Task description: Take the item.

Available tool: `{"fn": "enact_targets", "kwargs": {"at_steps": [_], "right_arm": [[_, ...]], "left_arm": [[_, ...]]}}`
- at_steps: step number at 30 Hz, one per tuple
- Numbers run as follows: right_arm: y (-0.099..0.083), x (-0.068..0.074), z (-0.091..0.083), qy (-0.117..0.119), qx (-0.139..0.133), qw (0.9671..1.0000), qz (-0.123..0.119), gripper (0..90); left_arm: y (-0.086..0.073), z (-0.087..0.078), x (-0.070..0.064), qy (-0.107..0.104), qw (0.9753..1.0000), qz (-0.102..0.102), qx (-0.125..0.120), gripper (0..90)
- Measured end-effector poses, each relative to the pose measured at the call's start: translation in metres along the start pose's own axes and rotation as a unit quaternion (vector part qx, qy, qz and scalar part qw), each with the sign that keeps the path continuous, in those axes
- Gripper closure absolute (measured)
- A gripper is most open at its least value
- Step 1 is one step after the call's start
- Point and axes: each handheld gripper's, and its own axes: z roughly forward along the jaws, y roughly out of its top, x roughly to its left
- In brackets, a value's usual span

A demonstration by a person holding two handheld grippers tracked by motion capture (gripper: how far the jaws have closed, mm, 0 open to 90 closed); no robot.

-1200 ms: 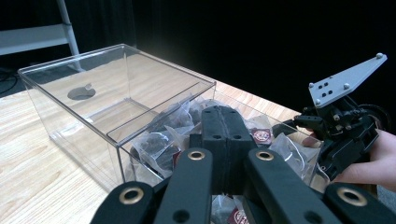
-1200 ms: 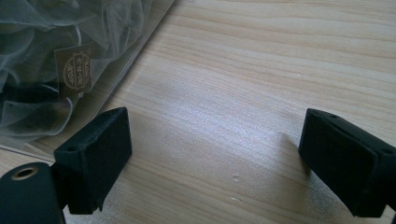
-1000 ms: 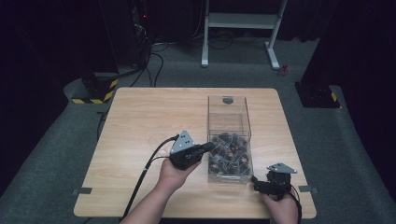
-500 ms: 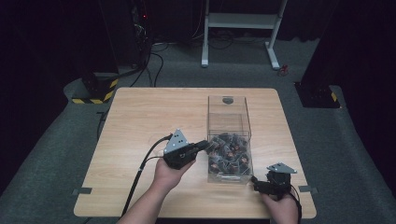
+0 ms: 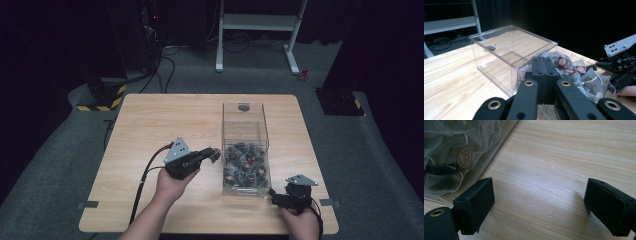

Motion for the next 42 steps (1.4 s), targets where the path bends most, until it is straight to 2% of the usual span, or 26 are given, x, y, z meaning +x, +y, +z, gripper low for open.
{"fn": "enact_targets", "kwargs": {"at_steps": [9, 22, 42], "right_arm": [[0.0, 0.0, 0.0, 0.0, 0.0, 1.0, -0.001, 9.4], [0.0, 0.0, 0.0, 0.0, 0.0, 1.0, 0.0, 9.4], [0.0, 0.0, 0.0, 0.0, 0.0, 1.0, 0.0, 9.4]], "left_arm": [[-0.004, -0.015, 0.013, 0.018, 0.9998, -0.011, -0.004, 90.0], [-0.005, -0.035, 0.03, 0.042, 0.9989, -0.016, -0.01, 90.0], [-0.02, -0.065, 0.058, 0.085, 0.9958, -0.034, -0.008, 90.0]]}}
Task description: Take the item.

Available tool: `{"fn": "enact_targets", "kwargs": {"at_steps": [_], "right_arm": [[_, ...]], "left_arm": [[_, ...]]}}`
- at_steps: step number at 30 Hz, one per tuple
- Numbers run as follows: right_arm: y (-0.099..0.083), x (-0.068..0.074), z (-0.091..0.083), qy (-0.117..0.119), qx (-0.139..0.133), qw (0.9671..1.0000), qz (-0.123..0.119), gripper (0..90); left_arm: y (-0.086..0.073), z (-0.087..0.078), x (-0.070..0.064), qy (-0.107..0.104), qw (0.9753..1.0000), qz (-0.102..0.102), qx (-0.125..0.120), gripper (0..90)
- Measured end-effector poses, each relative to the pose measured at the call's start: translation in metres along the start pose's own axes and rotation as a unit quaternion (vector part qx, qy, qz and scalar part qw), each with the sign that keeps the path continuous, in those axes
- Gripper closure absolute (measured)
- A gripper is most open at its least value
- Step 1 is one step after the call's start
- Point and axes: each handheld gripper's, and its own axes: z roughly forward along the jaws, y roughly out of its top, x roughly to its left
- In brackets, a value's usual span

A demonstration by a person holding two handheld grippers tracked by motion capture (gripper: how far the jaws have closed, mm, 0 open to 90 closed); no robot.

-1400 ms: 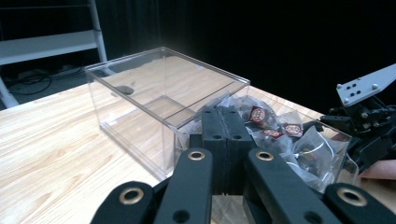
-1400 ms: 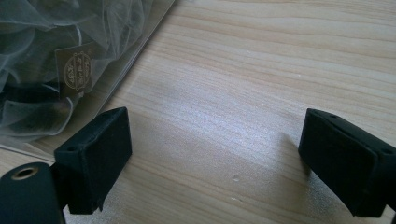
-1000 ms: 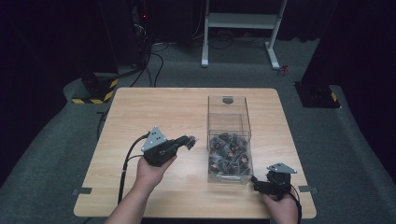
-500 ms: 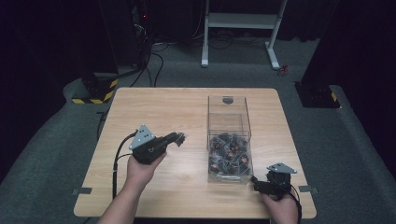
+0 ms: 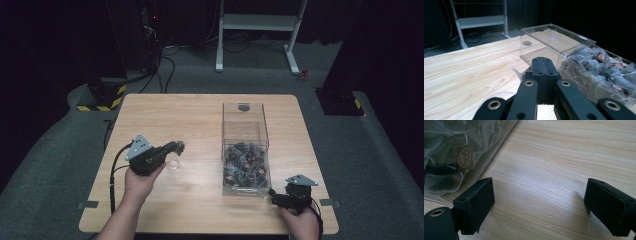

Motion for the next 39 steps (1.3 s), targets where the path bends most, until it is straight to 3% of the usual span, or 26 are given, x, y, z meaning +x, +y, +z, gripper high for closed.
{"fn": "enact_targets", "kwargs": {"at_steps": [20, 39], "right_arm": [[0.0, 0.0, 0.0, -0.001, -0.001, 1.0, -0.002, 9.5], [0.0, 0.0, 0.0, -0.001, 0.0, 1.0, -0.001, 9.6]], "left_arm": [[-0.009, -0.015, 0.024, 0.03, 0.9995, -0.011, 0.006, 90.0], [-0.027, -0.002, 0.028, 0.036, 0.9985, -0.019, 0.036, 90.0]]}}
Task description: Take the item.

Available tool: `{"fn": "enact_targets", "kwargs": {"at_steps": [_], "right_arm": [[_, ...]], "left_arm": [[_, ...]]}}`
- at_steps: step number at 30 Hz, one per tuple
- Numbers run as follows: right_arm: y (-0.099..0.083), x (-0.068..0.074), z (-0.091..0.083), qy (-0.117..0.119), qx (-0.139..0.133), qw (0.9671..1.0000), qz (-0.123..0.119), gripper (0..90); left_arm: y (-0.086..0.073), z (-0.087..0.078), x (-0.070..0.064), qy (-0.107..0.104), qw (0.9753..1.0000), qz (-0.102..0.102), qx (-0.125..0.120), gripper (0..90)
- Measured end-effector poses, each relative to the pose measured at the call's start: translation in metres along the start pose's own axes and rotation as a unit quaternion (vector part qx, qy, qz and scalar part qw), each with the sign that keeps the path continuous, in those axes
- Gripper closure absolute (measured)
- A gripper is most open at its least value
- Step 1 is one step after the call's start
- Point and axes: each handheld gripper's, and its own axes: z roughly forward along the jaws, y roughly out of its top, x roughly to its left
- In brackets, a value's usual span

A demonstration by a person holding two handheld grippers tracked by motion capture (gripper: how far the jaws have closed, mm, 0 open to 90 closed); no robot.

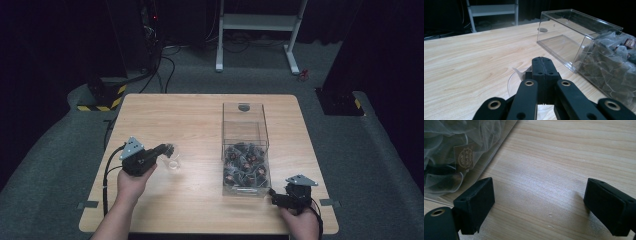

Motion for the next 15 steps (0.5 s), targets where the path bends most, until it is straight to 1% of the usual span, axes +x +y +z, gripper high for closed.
{"fn": "enact_targets", "kwargs": {"at_steps": [2, 5, 8, 10, 13, 15], "right_arm": [[0.0, 0.0, 0.0, 0.0, 0.0, 1.0, 0.0, 9.6], [0.0, 0.0, 0.0, 0.0, 0.0, 1.0, 0.0, 9.6], [0.0, 0.0, 0.0, 0.0, 0.0, 1.0, 0.0, 9.6], [0.0, 0.0, 0.0, 0.0, 0.0, 1.0, 0.001, 9.7], [0.0, 0.0, 0.0, 0.0, 0.001, 1.0, 0.001, 9.7], [0.0, 0.0, 0.0, 0.0, 0.001, 1.0, 0.001, 9.7]], "left_arm": [[-0.002, 0.001, 0.0, 0.001, 1.0, 0.002, 0.004, 90.0], [-0.005, 0.003, 0.0, 0.003, 1.0, -0.003, 0.009, 90.0], [-0.007, 0.005, 0.001, 0.006, 0.9999, -0.001, 0.016, 90.0], [-0.008, 0.007, 0.001, 0.006, 0.9998, -0.003, 0.018, 90.0], [-0.009, 0.01, 0.001, 0.007, 0.9996, 0.003, 0.026, 90.0], [-0.01, 0.011, 0.001, 0.007, 0.9996, 0.002, 0.028, 90.0]]}}
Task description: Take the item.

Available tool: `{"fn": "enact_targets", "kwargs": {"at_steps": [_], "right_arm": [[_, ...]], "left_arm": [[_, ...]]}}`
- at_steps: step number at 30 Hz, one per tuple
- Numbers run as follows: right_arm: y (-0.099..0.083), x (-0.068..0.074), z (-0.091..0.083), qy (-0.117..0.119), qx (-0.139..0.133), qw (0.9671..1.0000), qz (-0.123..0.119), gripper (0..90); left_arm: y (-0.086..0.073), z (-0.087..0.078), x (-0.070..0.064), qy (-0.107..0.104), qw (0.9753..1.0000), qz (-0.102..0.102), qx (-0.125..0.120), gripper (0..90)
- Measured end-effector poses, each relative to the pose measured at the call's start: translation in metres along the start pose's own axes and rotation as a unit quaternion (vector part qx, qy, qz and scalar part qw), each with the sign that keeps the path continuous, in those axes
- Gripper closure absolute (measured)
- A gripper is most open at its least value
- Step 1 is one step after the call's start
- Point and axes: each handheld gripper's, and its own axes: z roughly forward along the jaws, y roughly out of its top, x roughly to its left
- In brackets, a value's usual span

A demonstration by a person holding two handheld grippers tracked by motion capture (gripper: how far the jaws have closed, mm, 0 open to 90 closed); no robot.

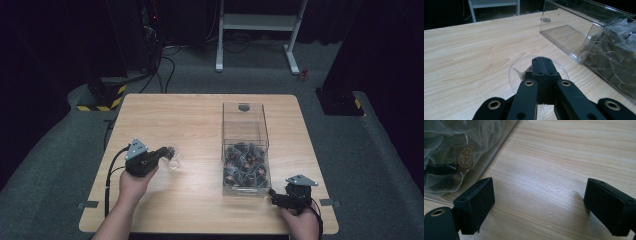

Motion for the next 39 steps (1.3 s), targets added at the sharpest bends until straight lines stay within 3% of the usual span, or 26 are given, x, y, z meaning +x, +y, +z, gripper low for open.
{"fn": "enact_targets", "kwargs": {"at_steps": [3, 5, 8, 13, 18, 22, 25, 30, 39], "right_arm": [[0.0, 0.0, 0.0, 0.0, 0.0, 1.0, 0.0, 9.7], [0.0, 0.0, 0.0, 0.0, 0.0, 1.0, 0.0, 9.7], [0.0, 0.0, 0.0, 0.0, 0.0, 1.0, 0.0, 9.7], [0.0, 0.0, 0.0, 0.0, 0.0, 1.0, 0.0, 9.7], [0.0, 0.0, 0.0, 0.0, -0.001, 1.0, -0.001, 9.7], [0.0, 0.0, 0.0, -0.001, 0.0, 1.0, 0.0, 9.7], [0.0, 0.0, 0.0, 0.0, -0.001, 1.0, -0.001, 9.7], [0.0, 0.0, 0.0, 0.0, 0.0, 1.0, 0.0, 9.7], [0.0, 0.0, 0.0, -0.001, -0.001, 1.0, -0.001, 9.8]], "left_arm": [[0.001, 0.0, 0.0, -0.006, 1.0, 0.002, -0.003, 89.6], [0.002, 0.0, -0.002, -0.01, 0.9999, -0.001, -0.007, 80.3], [0.005, -0.001, -0.003, -0.013, 0.9999, 0.005, -0.009, 77.9], [0.011, -0.003, -0.006, -0.006, 0.9999, 0.007, -0.013, 55.8], [0.013, -0.008, -0.006, 0.004, 0.9998, 0.013, -0.015, 43.5], [0.012, -0.013, -0.001, 0.003, 0.9998, 0.004, -0.02, 34.6], [0.01, -0.016, 0.004, 0.001, 0.9998, 0.0, -0.02, 30.3], [0.008, -0.022, 0.009, 0.014, 0.9997, -0.002, -0.018, 24.1], [-0.004, -0.034, 0.023, 0.025, 0.9996, -0.011, -0.003, 20.3]]}}
